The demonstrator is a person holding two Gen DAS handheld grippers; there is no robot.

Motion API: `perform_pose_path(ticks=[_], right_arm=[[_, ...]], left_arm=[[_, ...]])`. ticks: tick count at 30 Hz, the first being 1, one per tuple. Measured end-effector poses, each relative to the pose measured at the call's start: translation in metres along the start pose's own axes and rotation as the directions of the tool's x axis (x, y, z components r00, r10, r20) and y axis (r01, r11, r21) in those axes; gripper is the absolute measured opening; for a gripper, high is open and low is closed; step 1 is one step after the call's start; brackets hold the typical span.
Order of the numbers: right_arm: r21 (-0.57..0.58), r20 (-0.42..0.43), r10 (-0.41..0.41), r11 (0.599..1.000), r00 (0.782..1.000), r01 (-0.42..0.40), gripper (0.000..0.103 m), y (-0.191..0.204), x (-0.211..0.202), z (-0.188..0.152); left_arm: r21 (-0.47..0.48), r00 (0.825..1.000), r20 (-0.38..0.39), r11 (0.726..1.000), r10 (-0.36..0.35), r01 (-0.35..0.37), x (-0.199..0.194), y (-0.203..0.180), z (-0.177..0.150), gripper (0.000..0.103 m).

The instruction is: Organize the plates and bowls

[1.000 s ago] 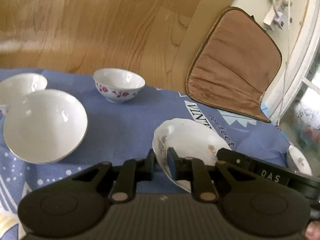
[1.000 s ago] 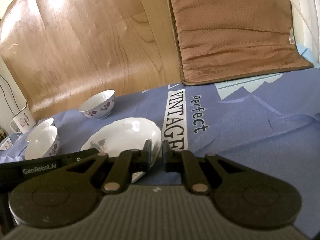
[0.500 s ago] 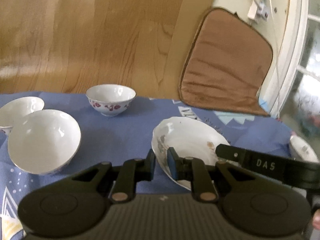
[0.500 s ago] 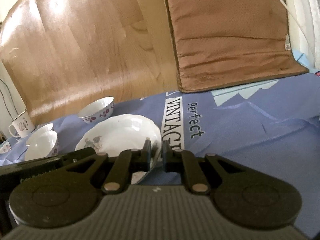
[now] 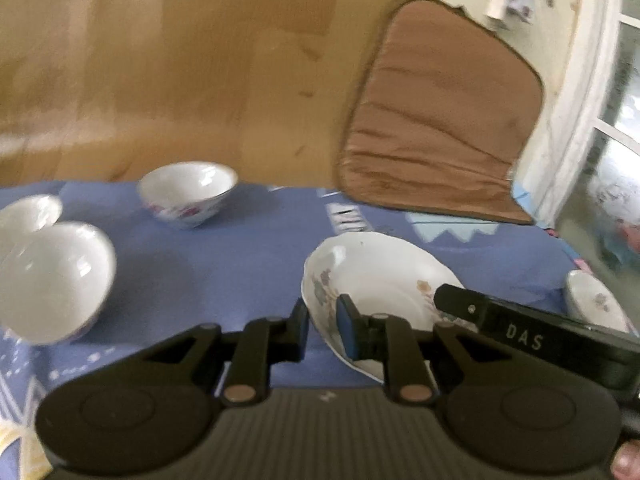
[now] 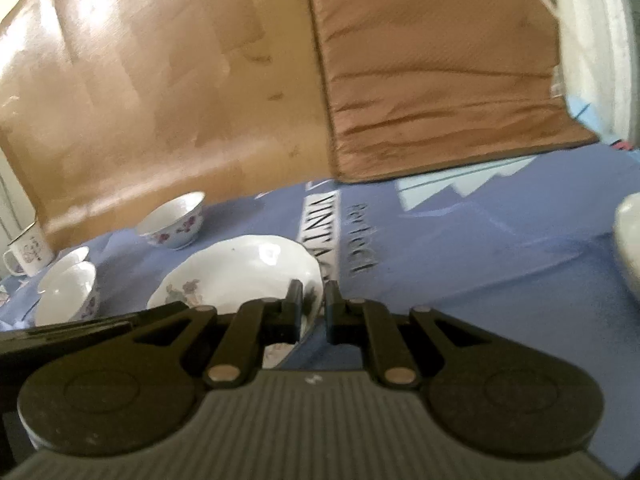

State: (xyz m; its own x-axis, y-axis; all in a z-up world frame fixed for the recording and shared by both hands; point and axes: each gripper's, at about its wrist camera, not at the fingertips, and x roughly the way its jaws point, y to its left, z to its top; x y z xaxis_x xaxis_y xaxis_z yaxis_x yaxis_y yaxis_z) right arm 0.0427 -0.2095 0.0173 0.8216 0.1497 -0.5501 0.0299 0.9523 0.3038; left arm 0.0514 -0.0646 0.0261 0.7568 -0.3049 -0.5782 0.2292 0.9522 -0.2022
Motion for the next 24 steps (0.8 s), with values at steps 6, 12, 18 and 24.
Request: perform_pose_path(ticks=[6, 12, 18, 24], right_arm=[[0.036, 0.072, -0.094, 0.995, 0.993, 0.091, 0.014, -0.047, -0.041, 0.014], [0.066, 0.122, -0.226, 0.973, 0.966, 0.22, 0.014, -0.108, -0.085, 0.015], [0.115, 0.107, -0.307, 0.949, 0.946, 0.295, 0.014, -0.153, -0.104, 0.007], [0.112, 0.101, -0.341, 0.937, 0.934, 0.33, 0.017, -0.169, -0.099, 0.004]], left_arm=[[0.062, 0.995, -0.005, 0.993, -0.101, 0.101, 0.009, -0.072, 0.017, 0.016], [0.138, 0.978, -0.049, 0.968, -0.203, 0.208, 0.027, -0.154, 0.013, 0.016], [0.188, 0.967, -0.108, 0.951, -0.23, 0.247, 0.05, -0.207, 0.004, 0.017], [0.232, 0.97, -0.139, 0.946, -0.2, 0.228, 0.065, -0.227, -0.005, 0.033]])
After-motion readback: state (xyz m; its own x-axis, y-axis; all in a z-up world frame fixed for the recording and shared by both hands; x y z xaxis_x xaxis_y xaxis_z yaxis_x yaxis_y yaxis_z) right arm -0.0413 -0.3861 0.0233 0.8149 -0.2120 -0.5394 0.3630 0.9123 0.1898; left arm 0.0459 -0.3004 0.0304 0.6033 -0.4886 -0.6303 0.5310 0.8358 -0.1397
